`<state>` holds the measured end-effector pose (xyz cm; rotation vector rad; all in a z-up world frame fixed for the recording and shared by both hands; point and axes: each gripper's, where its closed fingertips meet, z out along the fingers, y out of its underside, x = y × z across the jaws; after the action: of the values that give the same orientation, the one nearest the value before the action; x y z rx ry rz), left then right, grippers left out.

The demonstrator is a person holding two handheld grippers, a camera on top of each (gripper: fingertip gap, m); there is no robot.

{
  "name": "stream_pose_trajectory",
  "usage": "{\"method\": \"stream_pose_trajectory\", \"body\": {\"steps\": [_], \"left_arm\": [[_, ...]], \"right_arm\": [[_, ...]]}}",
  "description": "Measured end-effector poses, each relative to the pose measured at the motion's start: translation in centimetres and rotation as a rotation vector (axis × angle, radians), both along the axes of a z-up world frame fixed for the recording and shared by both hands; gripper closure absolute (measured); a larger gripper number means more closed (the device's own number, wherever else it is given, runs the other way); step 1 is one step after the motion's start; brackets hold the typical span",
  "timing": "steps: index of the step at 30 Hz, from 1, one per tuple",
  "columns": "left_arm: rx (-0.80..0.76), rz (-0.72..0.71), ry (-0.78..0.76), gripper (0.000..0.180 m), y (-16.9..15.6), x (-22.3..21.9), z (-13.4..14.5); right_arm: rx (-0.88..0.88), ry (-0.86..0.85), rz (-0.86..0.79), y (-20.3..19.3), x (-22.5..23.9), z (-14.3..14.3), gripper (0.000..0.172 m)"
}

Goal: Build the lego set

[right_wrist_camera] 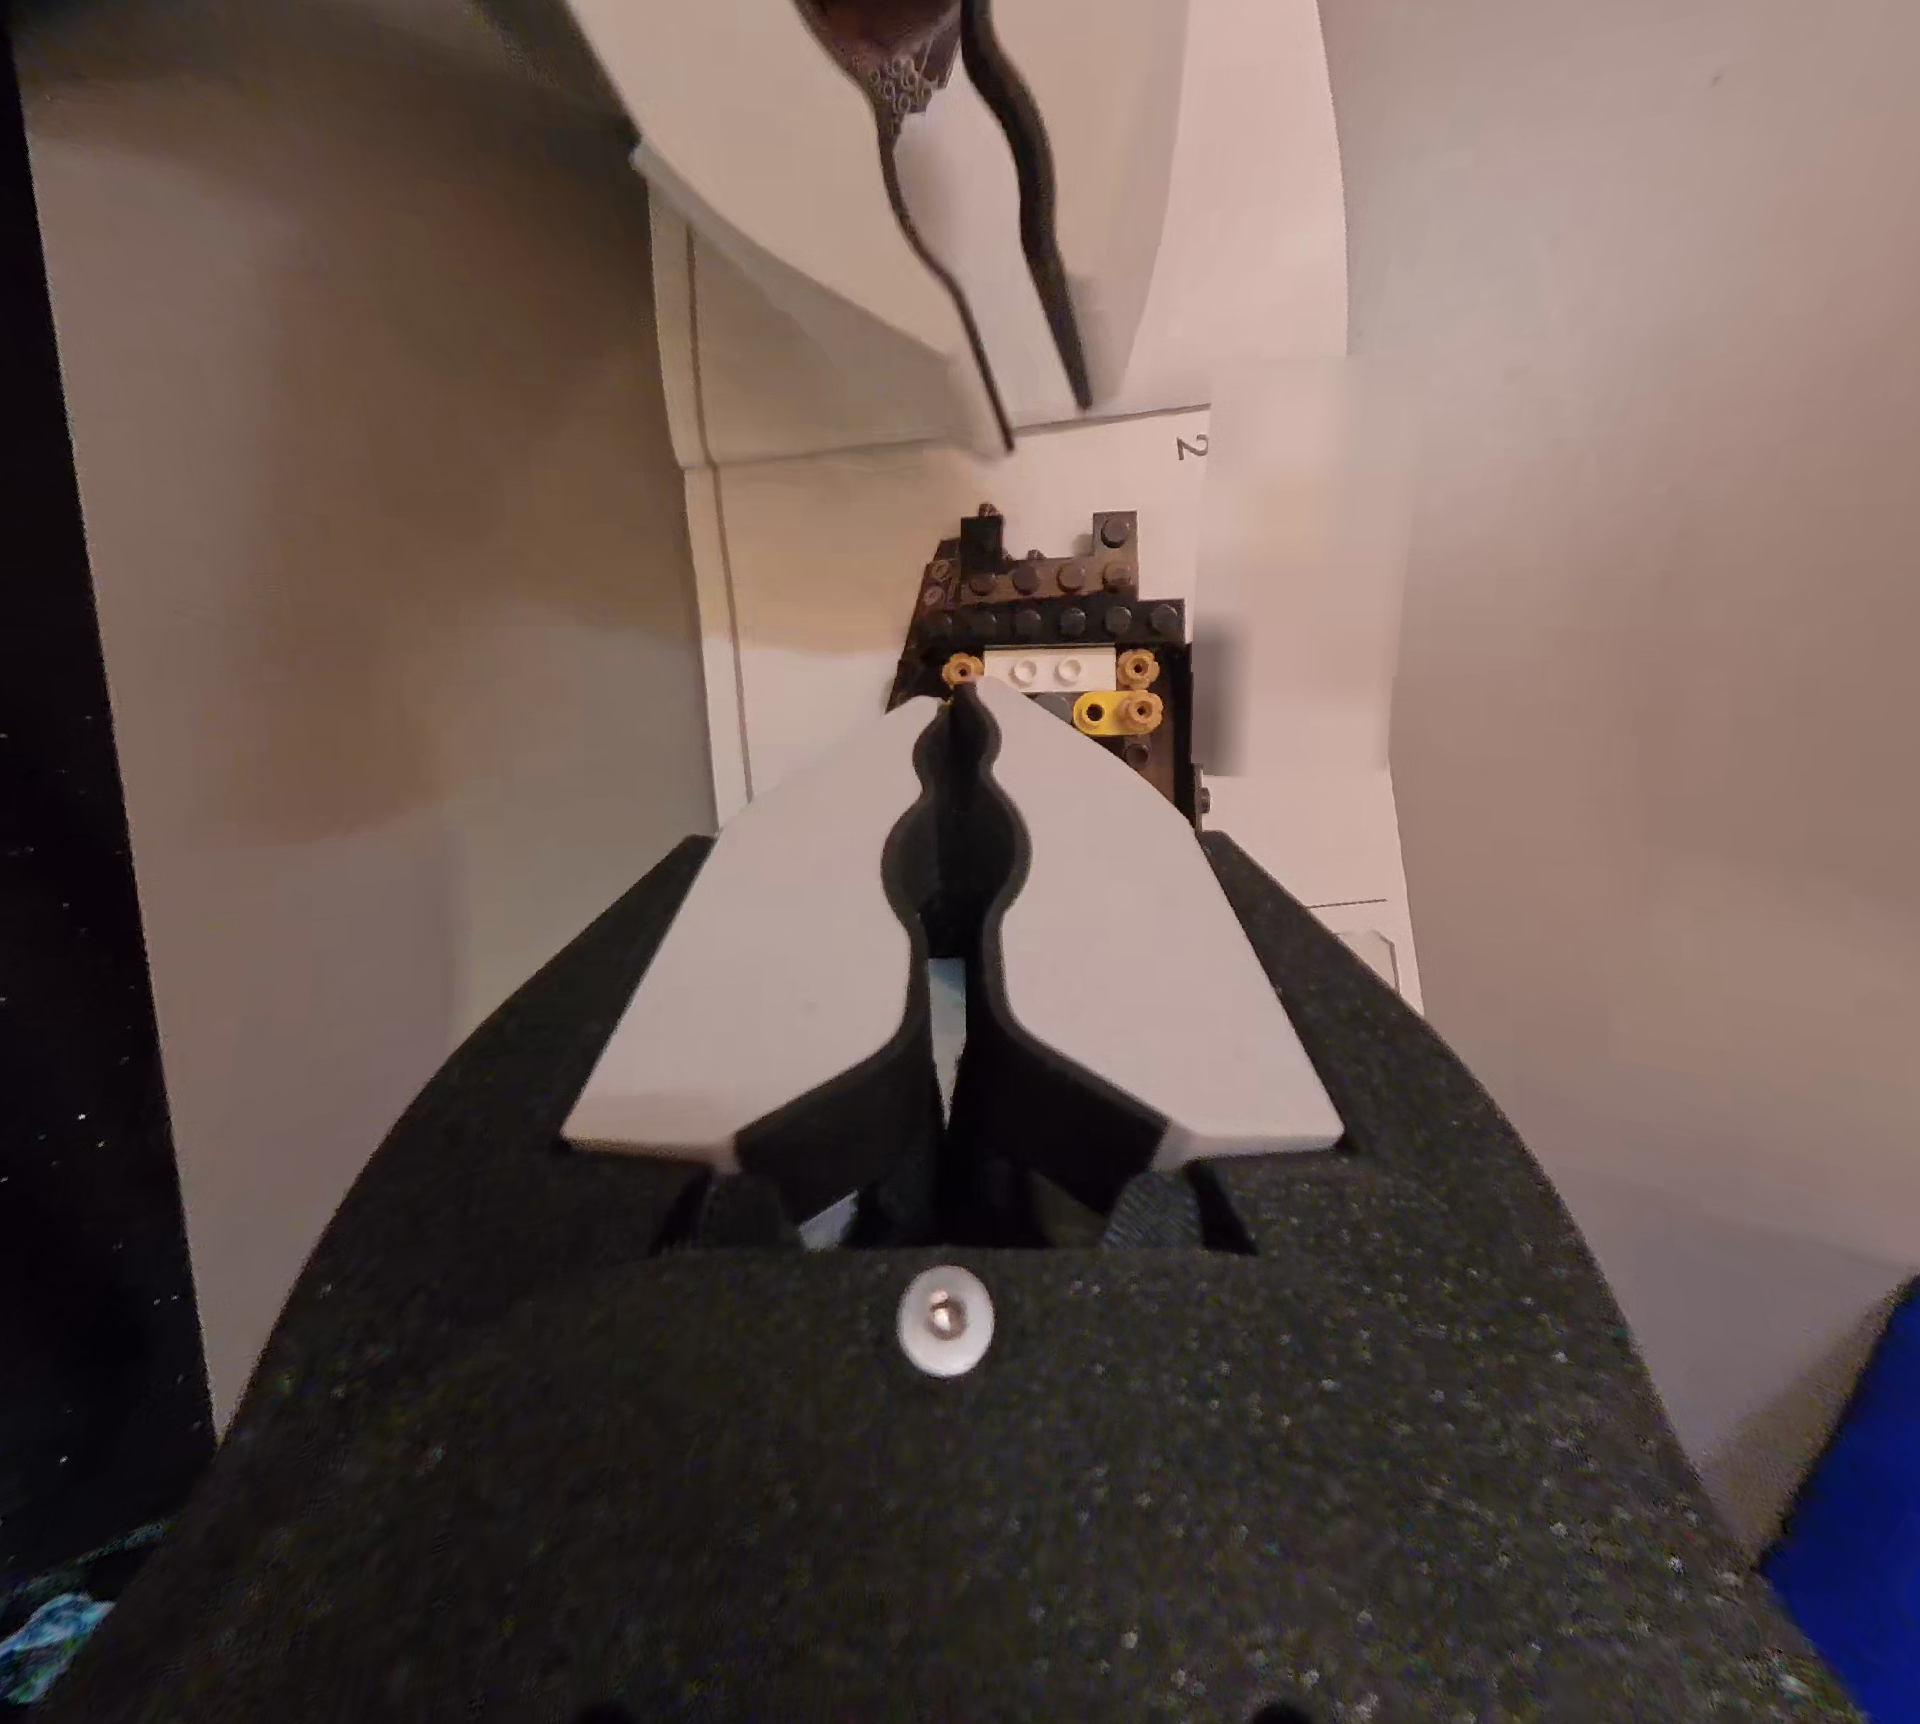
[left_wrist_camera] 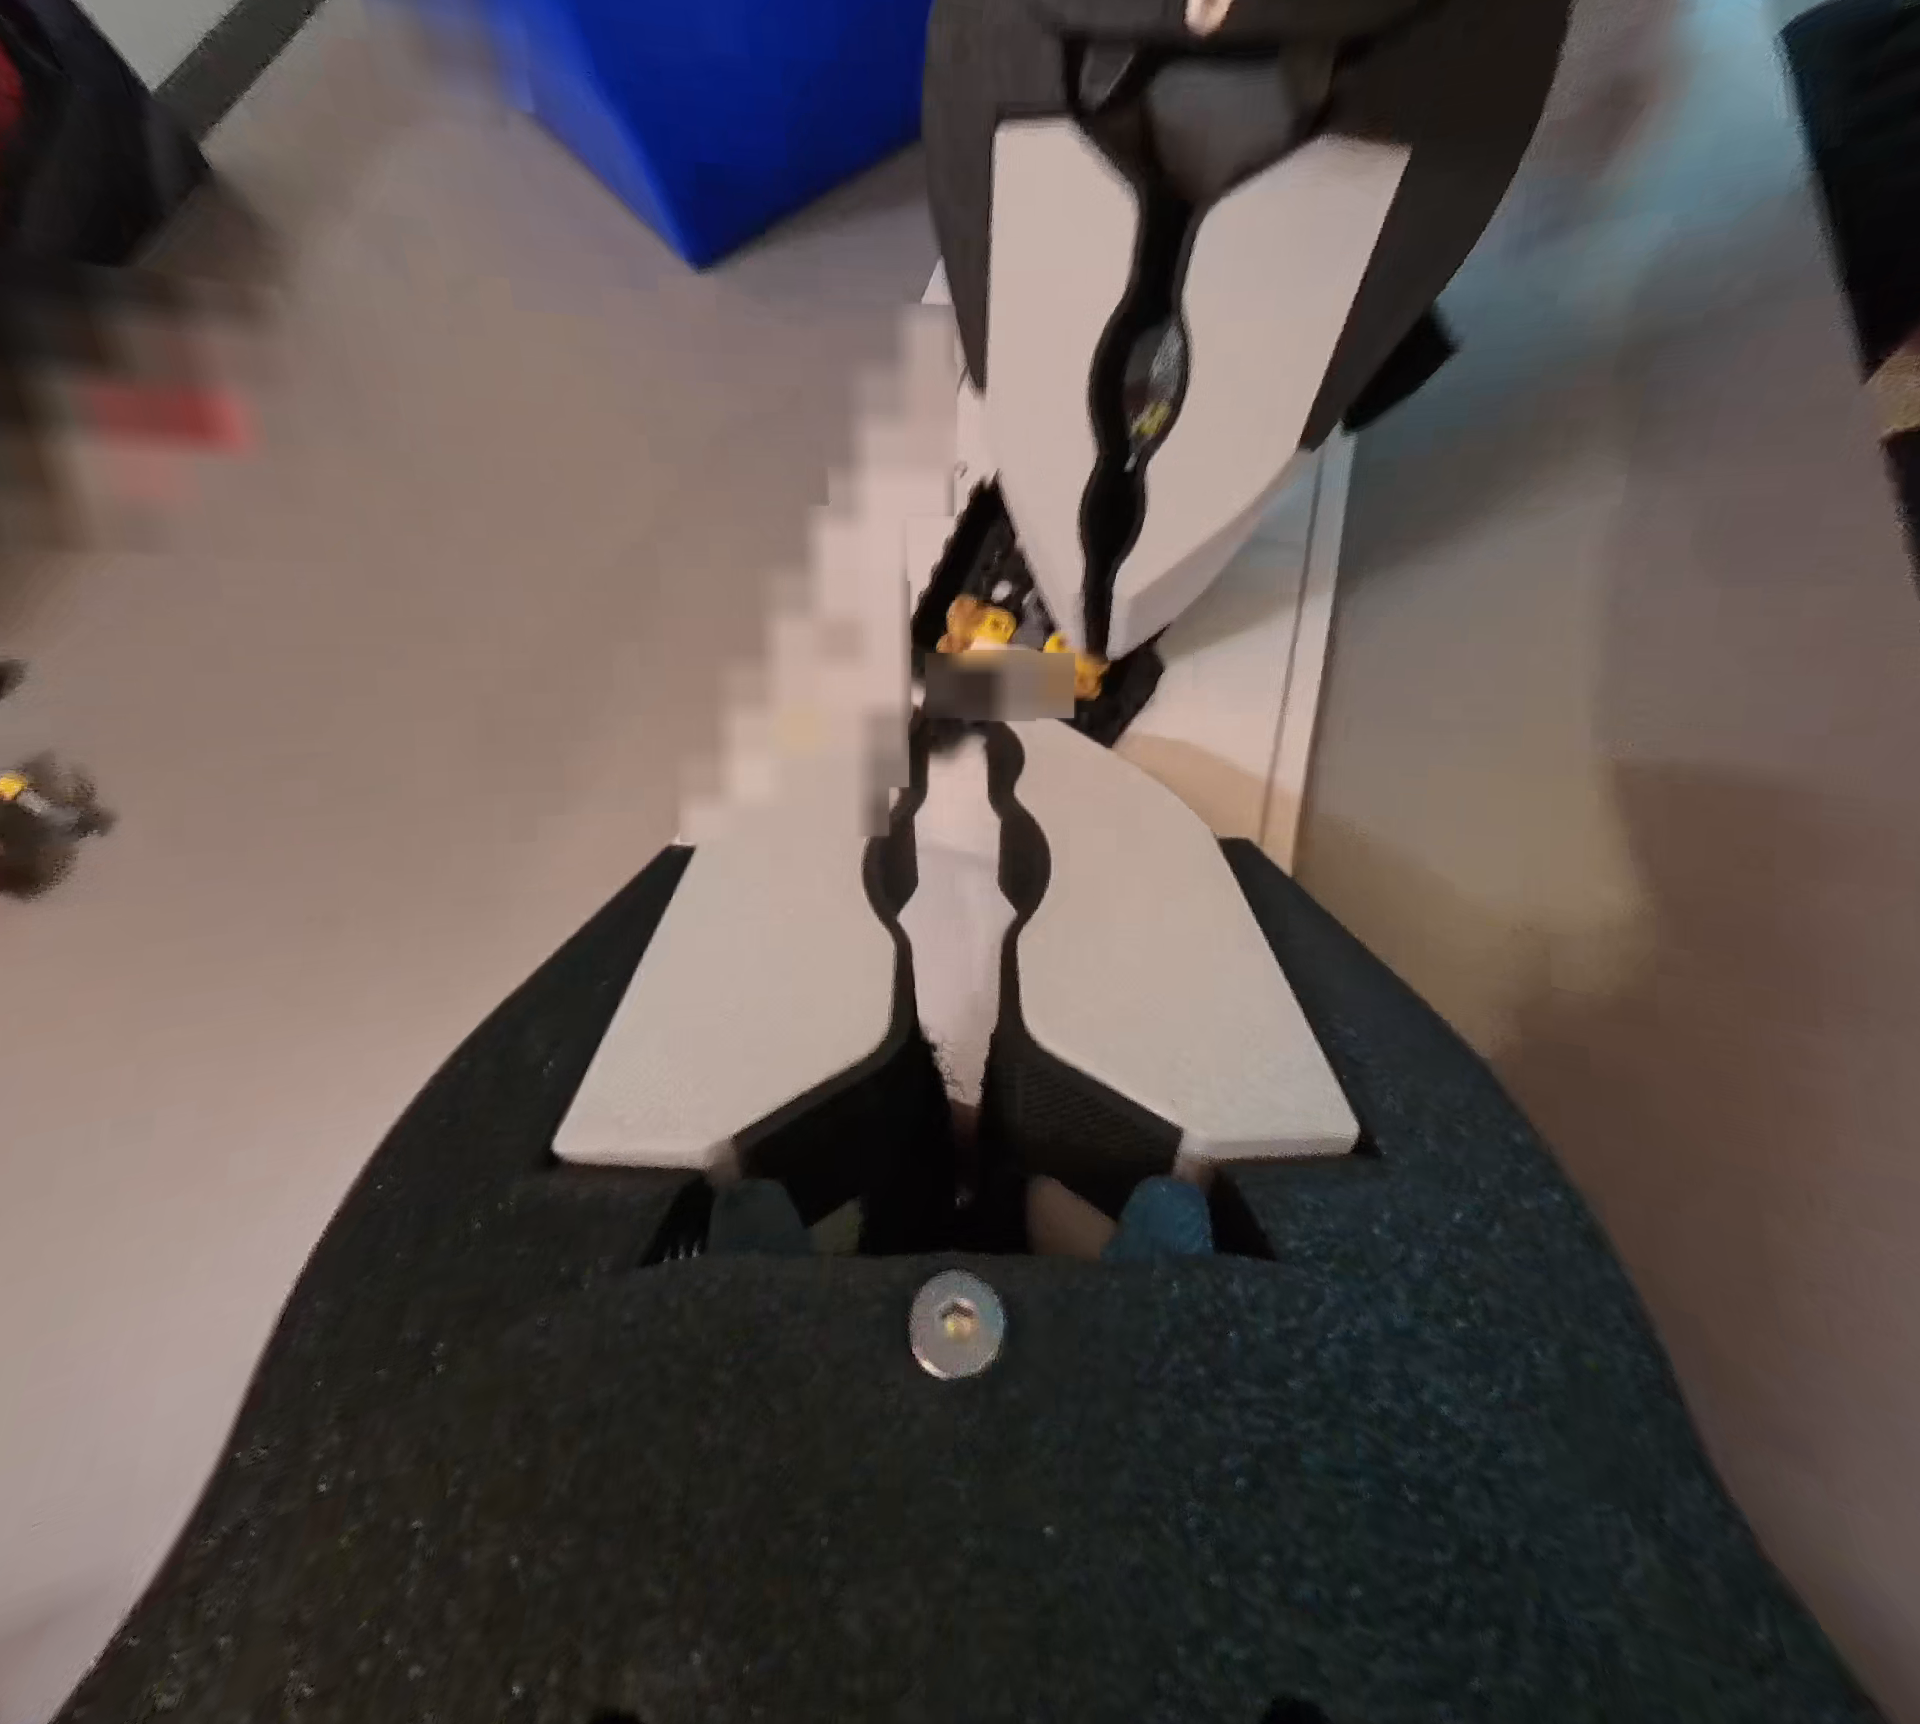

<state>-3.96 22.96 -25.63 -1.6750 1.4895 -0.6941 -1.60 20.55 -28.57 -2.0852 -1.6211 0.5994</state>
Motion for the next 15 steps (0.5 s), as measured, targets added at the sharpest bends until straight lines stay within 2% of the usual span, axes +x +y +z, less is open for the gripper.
{"method": "stream_pose_trajectory", "body": {"steps": [5, 10, 15], "left_arm": [[-0.001, -0.051, 0.113, 0.174, -1.0, 1.5, -2.5], [-0.084, -0.029, 0.088, 0.180, -1.0, 1.6, -2.6], [-0.062, -0.028, 0.108, 0.180, -1.0, 1.5, -2.7]], "right_arm": [[0.021, -0.031, 0.016, 0.0, 0.0, 0.0, 0.171], [0.029, -0.031, 0.027, 0.0, 0.0, 0.0, 0.172], [0.015, 0.026, 0.028, 0.1, -0.1, 0.2, 0.172]]}}
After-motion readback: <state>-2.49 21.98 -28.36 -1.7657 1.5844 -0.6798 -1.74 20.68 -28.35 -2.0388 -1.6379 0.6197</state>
